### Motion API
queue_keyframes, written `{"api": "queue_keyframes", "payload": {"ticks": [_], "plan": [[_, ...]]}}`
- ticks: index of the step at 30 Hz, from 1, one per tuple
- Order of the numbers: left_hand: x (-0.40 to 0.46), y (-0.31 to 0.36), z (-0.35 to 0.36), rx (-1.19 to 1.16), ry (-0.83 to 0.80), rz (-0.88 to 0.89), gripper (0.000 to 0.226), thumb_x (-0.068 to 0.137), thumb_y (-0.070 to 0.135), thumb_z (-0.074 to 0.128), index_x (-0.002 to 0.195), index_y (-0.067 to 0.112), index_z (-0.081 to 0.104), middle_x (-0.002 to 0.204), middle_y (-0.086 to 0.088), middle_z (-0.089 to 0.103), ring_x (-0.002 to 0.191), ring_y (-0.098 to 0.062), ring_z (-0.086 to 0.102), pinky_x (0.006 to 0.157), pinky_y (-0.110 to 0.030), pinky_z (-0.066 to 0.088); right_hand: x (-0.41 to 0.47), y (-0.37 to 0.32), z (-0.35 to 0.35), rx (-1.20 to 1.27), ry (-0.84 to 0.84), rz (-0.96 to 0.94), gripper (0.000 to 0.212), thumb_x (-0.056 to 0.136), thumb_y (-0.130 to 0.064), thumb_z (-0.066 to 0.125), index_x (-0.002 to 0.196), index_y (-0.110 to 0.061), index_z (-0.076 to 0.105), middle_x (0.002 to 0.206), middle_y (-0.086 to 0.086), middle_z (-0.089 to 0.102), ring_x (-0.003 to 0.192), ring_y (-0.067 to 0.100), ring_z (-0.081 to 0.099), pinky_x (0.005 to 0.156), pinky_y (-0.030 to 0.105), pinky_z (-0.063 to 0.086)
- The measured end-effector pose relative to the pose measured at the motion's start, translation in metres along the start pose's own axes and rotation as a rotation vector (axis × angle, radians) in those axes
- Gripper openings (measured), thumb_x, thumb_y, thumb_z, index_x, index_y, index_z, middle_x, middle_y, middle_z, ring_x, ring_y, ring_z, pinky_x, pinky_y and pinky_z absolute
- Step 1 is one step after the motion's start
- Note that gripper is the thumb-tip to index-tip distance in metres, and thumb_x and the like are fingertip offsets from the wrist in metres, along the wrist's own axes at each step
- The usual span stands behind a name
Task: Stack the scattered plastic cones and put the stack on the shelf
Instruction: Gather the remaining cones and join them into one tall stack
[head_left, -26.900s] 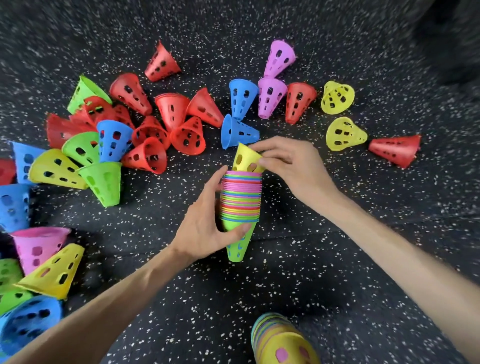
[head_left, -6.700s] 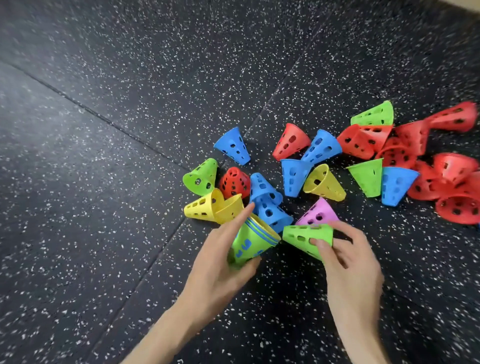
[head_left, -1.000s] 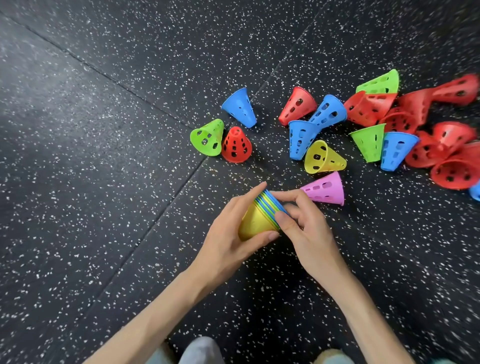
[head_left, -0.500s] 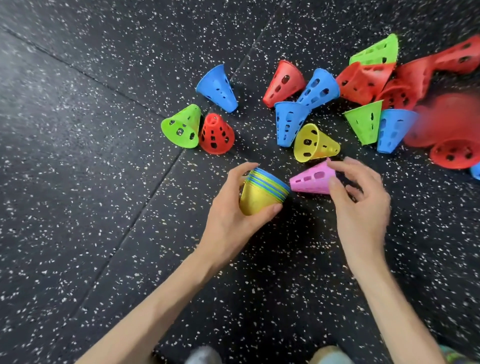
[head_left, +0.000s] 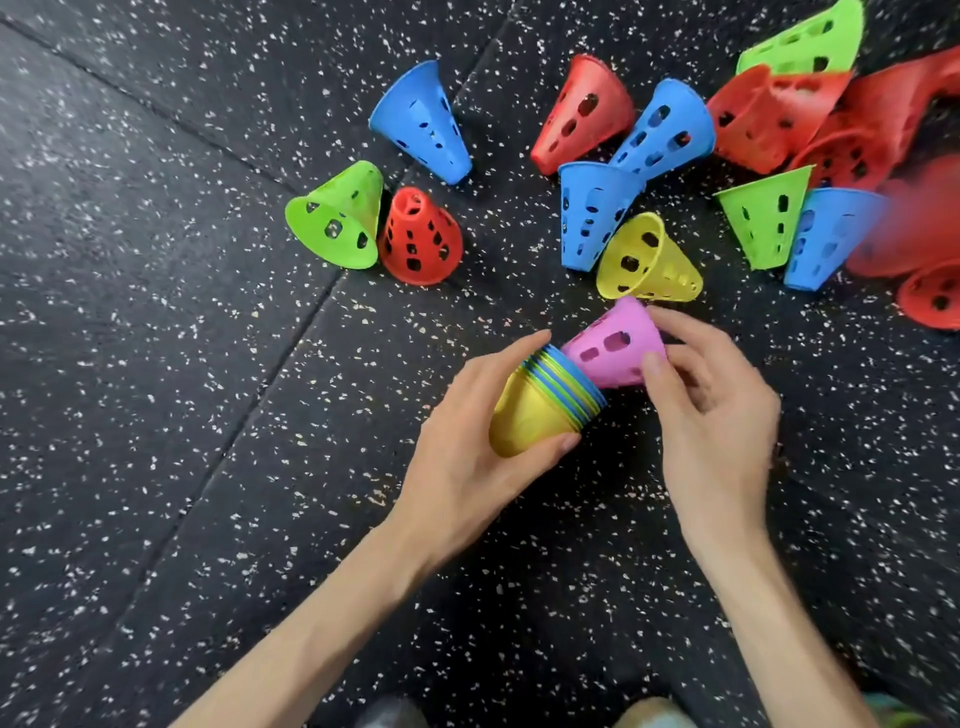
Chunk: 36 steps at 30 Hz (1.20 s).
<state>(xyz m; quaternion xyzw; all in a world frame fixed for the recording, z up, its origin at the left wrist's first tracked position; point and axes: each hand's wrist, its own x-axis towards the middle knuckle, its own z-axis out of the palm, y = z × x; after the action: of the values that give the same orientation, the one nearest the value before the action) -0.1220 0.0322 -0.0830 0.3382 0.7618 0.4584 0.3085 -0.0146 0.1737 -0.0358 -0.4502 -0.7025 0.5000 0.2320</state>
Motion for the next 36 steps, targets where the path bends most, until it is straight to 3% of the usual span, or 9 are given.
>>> {"api": "queue_keyframes", "payload": {"ticks": [7,11,14,17,20,23,28,30,36], "plan": [[0.0,0.001,-0.002,-0.027,0.012,-0.013,0.079,0.084,0.032,0.085,0.152,0.036,0.043,0.143,0.02,0.054,0.135,-0.007,0.051,0.111,-0.02,0.038,-0.008,0.0,0.014,0.033,-0.217,0.048,0.032,0.1,-0.003,0.056,0.113,-0.027,0.073,0.108,-0.013,0.075,0.102,0.014,0.069,0.091,0.033,0.053],[-0.001,-0.001,-0.005,-0.023,0.016,-0.012,0.081,0.085,0.034,0.084,0.154,0.036,0.04,0.144,0.019,0.053,0.135,-0.008,0.052,0.112,-0.029,0.042,-0.009,-0.002,0.018,0.044,-0.256,0.043,0.03,0.104,-0.008,0.051,0.11,-0.029,0.073,0.108,-0.016,0.074,0.106,0.011,0.069,0.09,0.026,0.052],[-0.001,-0.006,-0.005,-0.044,0.036,-0.048,0.09,0.083,0.039,0.084,0.157,0.039,0.032,0.145,0.017,0.054,0.132,-0.008,0.055,0.11,-0.038,0.046,-0.012,-0.007,0.019,0.033,-0.321,0.056,0.026,0.098,-0.013,0.063,0.115,-0.033,0.07,0.107,-0.017,0.074,0.103,0.01,0.068,0.089,0.025,0.051],[-0.001,-0.008,-0.006,-0.046,0.06,-0.066,0.089,0.083,0.037,0.08,0.155,0.045,0.029,0.141,0.019,0.057,0.122,-0.008,0.062,0.102,-0.041,0.052,-0.016,-0.006,0.022,-0.083,-0.393,0.06,0.047,0.087,-0.019,0.076,0.126,-0.04,0.06,0.11,-0.015,0.071,0.109,0.012,0.064,0.095,0.03,0.05],[-0.003,-0.008,-0.009,-0.057,0.052,-0.033,0.086,0.085,0.035,0.081,0.155,0.04,0.031,0.142,0.02,0.057,0.123,-0.009,0.062,0.101,-0.042,0.053,-0.021,-0.005,0.025,-0.099,-0.351,0.068,0.055,0.085,-0.019,0.078,0.129,-0.042,0.057,0.11,-0.014,0.07,0.11,0.014,0.064,0.097,0.039,0.051],[-0.002,-0.008,-0.018,-0.053,0.08,0.019,0.082,0.083,0.044,0.082,0.153,0.032,0.039,0.143,0.017,0.058,0.119,-0.015,0.062,0.101,-0.038,0.052,-0.026,-0.008,0.025,0.016,-0.23,0.091,0.051,0.086,-0.013,0.077,0.127,-0.038,0.06,0.108,-0.014,0.072,0.105,0.01,0.068,0.092,0.029,0.053],[-0.001,-0.014,-0.045,-0.052,0.378,0.087,0.051,0.092,0.027,0.077,0.138,0.017,0.057,0.123,0.003,0.063,0.104,-0.023,0.063,0.088,-0.034,0.051,-0.028,-0.012,0.017,0.047,-0.144,0.086,0.049,0.087,-0.012,0.076,0.128,-0.034,0.061,0.111,-0.013,0.072,0.104,0.003,0.067,0.087,0.014,0.051],[0.002,-0.02,-0.056,0.0,0.448,0.058,0.045,0.095,0.027,0.073,0.137,0.019,0.059,0.121,0.006,0.058,0.108,-0.021,0.06,0.09,-0.037,0.052,-0.03,-0.013,0.014,0.064,-0.145,0.099,0.049,0.087,-0.012,0.076,0.128,-0.035,0.061,0.11,-0.012,0.072,0.104,0.002,0.067,0.087,0.013,0.05],[0.033,-0.032,-0.084,0.035,0.434,-0.013,0.054,0.098,0.046,0.062,0.149,0.036,0.048,0.135,0.011,0.053,0.126,-0.016,0.053,0.108,-0.049,0.045,-0.045,-0.015,0.016,0.068,-0.178,0.098,0.049,0.086,-0.013,0.078,0.124,-0.04,0.061,0.109,-0.014,0.072,0.106,0.001,0.066,0.088,0.012,0.049]]}}
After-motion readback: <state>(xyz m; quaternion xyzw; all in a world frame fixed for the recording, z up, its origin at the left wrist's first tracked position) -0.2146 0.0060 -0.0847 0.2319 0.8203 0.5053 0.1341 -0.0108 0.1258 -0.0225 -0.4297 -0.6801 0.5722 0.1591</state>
